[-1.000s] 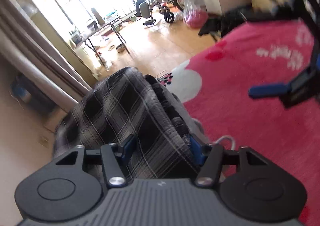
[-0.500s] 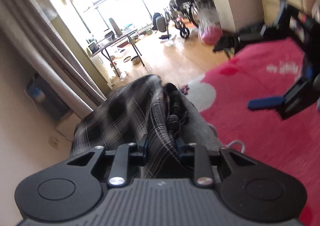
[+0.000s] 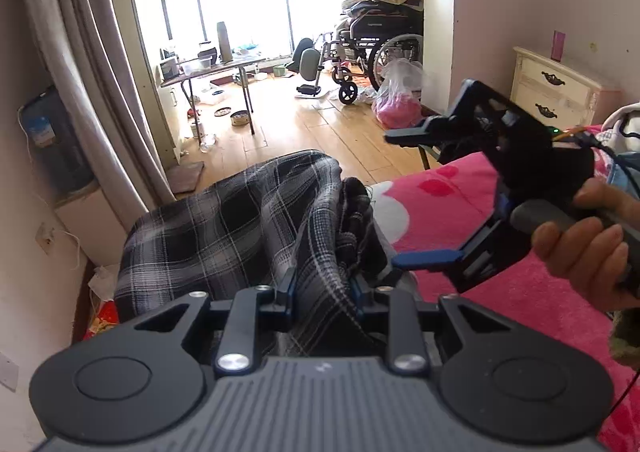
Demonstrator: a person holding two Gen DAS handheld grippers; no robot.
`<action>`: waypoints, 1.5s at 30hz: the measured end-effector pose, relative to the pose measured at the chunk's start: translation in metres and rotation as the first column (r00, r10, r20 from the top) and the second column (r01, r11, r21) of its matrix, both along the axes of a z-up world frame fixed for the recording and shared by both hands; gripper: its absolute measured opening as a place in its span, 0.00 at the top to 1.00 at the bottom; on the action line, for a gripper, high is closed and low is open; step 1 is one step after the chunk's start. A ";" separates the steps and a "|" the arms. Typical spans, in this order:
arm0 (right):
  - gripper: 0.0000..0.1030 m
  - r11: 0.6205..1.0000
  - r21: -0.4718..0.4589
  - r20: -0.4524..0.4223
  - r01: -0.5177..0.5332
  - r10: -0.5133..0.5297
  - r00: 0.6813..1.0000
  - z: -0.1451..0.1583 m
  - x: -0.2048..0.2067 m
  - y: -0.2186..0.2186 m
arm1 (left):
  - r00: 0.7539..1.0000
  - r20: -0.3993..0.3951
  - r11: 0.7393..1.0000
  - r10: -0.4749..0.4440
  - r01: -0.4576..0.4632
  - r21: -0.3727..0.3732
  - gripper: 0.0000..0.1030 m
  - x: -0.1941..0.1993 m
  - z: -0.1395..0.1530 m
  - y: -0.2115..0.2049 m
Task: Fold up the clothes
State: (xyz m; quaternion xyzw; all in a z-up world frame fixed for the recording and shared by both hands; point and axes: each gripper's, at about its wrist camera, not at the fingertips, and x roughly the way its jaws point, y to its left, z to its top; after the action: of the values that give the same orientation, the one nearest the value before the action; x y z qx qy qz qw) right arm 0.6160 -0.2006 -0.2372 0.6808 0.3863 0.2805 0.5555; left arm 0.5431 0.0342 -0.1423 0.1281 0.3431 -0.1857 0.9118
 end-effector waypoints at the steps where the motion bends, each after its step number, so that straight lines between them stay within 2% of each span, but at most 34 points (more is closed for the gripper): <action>1: 0.02 1.000 0.001 0.001 0.002 -0.002 1.000 0.000 -0.002 0.000 | 1.000 0.003 1.000 -0.003 0.003 -0.005 0.74 0.001 -0.001 0.001; 7: 0.01 1.000 0.010 0.008 0.015 -0.015 1.000 -0.001 -0.017 0.003 | 1.000 -0.003 0.995 0.017 -0.017 -0.095 0.75 0.007 0.005 0.018; 11: 0.01 0.998 0.043 -0.043 0.042 -0.040 0.998 -0.011 -0.018 0.005 | 0.999 -0.010 0.984 0.036 -0.037 -0.174 0.75 0.014 0.014 0.034; 14: 0.01 0.998 0.055 -0.016 0.038 -0.037 0.999 -0.007 -0.019 0.012 | 0.999 -0.017 0.972 0.046 -0.049 -0.230 0.75 0.018 0.017 0.047; 19: 0.01 0.995 0.044 0.007 0.090 -0.091 0.996 0.000 -0.020 0.006 | 0.998 -0.024 0.952 0.056 -0.061 -0.299 0.75 0.021 0.021 0.065; 24: 0.02 0.993 0.026 0.004 0.114 -0.114 0.993 0.001 -0.018 0.003 | 0.998 -0.022 0.945 0.066 -0.070 -0.321 0.75 0.021 0.020 0.072; 29: 0.04 0.995 -0.026 0.062 0.097 -0.095 0.994 0.010 -0.009 0.008 | 0.998 -0.016 0.947 0.058 -0.060 -0.315 0.75 0.015 0.017 0.068; 32: 0.04 0.995 -0.023 0.061 0.100 -0.098 0.993 0.009 0.003 0.008 | 0.998 -0.017 0.940 0.063 -0.065 -0.336 0.75 0.016 0.017 0.073; 36: 0.04 0.996 -0.044 0.032 0.083 -0.082 0.996 0.009 0.025 0.011 | 0.996 -0.027 0.922 0.080 -0.085 -0.378 0.75 0.016 0.017 0.087; 41: 0.04 0.998 -0.059 -0.048 -0.003 0.000 0.999 0.000 0.048 0.025 | 0.994 -0.036 0.898 0.101 -0.107 -0.426 0.75 0.013 0.014 0.103; 45: 0.04 0.998 -0.068 -0.066 -0.013 0.009 0.998 -0.002 0.057 0.029 | 0.993 -0.040 0.890 0.112 -0.119 -0.440 0.75 0.009 0.012 0.110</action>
State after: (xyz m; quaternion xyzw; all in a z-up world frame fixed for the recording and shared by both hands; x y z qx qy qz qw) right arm 0.6733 -0.1718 -0.2392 0.6680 0.4175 0.2478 0.5639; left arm 0.5517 0.1441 -0.1302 -0.1036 0.3054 -0.2049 0.9241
